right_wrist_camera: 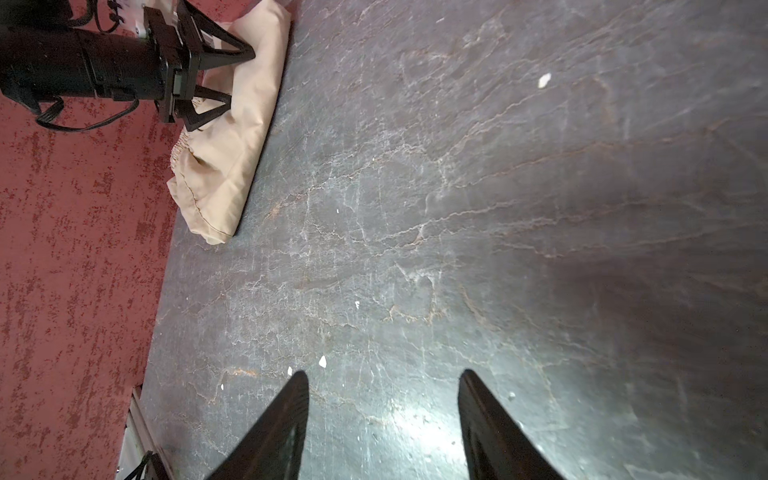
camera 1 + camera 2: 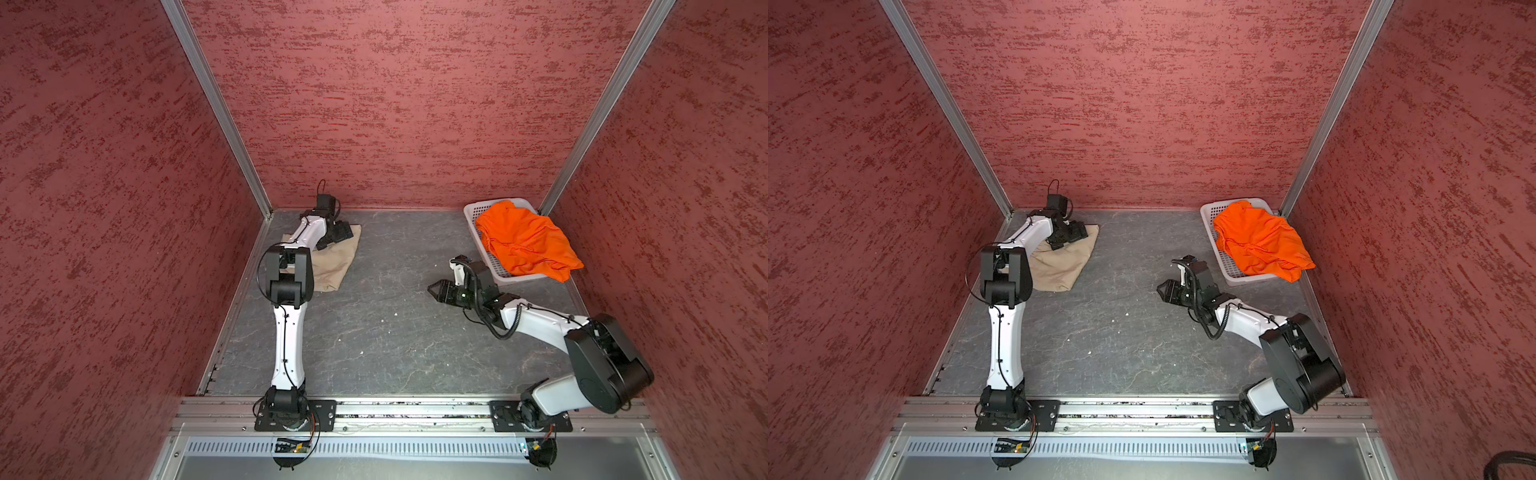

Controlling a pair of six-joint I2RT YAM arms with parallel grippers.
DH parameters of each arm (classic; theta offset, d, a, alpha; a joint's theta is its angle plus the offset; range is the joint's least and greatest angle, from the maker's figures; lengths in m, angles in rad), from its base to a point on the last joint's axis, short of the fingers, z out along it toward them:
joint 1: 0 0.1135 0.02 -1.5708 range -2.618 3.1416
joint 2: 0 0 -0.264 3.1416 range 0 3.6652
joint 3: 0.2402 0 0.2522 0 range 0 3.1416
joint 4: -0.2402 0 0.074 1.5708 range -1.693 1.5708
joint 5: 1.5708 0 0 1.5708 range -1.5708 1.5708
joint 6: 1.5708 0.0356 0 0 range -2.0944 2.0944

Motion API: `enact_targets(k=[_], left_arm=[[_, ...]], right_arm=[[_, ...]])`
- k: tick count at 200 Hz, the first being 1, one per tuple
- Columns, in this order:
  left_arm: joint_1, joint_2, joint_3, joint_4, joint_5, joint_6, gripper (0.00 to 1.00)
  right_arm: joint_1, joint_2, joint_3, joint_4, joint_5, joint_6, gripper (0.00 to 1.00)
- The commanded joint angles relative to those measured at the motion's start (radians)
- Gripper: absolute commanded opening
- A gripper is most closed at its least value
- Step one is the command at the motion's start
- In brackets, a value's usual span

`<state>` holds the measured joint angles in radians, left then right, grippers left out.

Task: Fold and stack the shorts
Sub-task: 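Drag the folded beige shorts with the left gripper toward the far corner while right withdraws, then release the beige shorts with the left gripper while right reaches into the basket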

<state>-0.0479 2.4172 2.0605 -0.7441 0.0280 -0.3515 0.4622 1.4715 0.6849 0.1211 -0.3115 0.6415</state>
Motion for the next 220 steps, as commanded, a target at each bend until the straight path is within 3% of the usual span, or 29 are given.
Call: enact_targets(k=[1, 50, 88, 137, 177, 220], left_arm=[[0.019, 0.035, 0.037, -0.030, -0.004, -0.001, 0.96], [0.084, 0.060, 0.063, -0.029, 0.057, -0.071, 0.96], [0.091, 0.074, 0.111, -0.041, 0.070, -0.055, 0.96], [0.060, -0.068, 0.083, -0.039, 0.062, -0.019, 0.98], [-0.011, -0.405, -0.223, 0.123, 0.086, 0.006, 1.00], [-0.169, -0.742, -0.602, 0.308, 0.064, 0.065, 1.00]], right_arm=[[-0.008, -0.042, 0.005, -0.014, 0.025, -0.012, 0.59], [-0.009, -0.051, 0.010, -0.033, 0.033, -0.014, 0.59], [-0.008, -0.056, 0.019, -0.044, 0.037, -0.017, 0.59], [-0.009, -0.068, 0.073, -0.089, 0.038, -0.036, 0.59], [-0.030, -0.106, 0.142, -0.159, 0.033, -0.079, 0.60], [-0.112, -0.110, 0.260, -0.312, 0.023, -0.194, 0.60]])
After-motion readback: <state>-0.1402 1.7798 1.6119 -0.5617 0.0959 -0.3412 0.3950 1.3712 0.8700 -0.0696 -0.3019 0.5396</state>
